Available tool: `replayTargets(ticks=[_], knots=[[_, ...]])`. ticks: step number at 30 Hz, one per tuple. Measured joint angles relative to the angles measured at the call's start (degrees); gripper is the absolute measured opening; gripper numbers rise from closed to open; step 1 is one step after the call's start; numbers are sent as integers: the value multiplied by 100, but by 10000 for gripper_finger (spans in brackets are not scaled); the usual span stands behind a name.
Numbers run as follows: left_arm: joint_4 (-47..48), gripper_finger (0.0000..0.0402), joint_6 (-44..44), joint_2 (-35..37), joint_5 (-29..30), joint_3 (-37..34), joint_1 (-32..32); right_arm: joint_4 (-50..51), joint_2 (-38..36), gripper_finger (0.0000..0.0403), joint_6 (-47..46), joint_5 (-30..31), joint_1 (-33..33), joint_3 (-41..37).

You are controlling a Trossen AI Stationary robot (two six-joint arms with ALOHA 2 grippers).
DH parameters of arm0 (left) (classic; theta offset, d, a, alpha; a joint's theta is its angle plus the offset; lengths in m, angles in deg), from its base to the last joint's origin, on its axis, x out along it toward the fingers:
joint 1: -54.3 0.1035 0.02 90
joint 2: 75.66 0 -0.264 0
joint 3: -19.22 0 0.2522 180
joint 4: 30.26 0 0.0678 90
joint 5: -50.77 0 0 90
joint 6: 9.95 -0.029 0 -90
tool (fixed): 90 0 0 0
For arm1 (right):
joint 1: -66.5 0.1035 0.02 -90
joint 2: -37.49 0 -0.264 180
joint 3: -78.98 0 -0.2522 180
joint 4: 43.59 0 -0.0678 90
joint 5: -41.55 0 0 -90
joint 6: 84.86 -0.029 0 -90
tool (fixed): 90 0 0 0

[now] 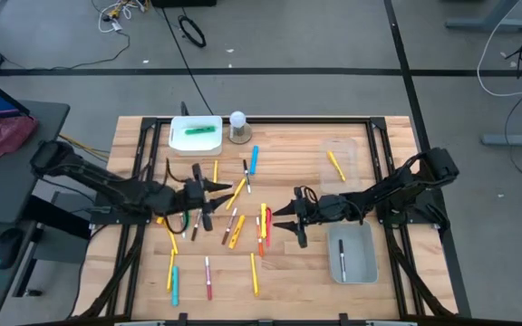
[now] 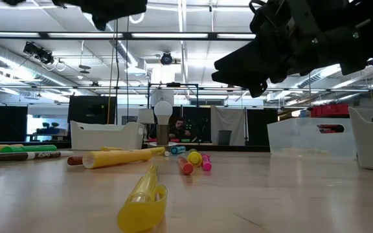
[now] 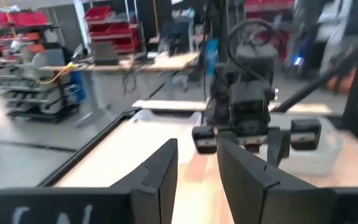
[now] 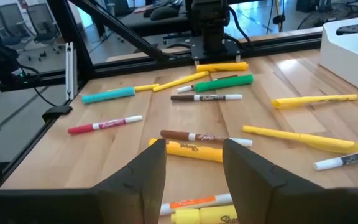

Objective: Pick & Place Markers
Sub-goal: Put the green highlighter into the white bin

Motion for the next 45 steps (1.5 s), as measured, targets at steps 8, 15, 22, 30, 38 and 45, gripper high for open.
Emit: replayTargets(ticks=[8,15,22,30,38,45], knots=[[3189,119,1537,2,638,1150,-789,-41,0,159,-61,0,0,0],[4435,119,3234,2,535,1175,-1194,-74,-2,159,-61,0,0,0],[5864,123,5140,2,333,1175,-1218,-76,-4,159,-61,0,0,0],[6999,193,7265,2,205,893,-1179,-79,-4,159,-61,1,0,0],[7032,231,8513,-127,-619,342,-869,-79,-4,159,-61,2,0,0],[7052,205,8889,-605,-1109,150,-545,-84,-4,159,-61,2,0,0]])
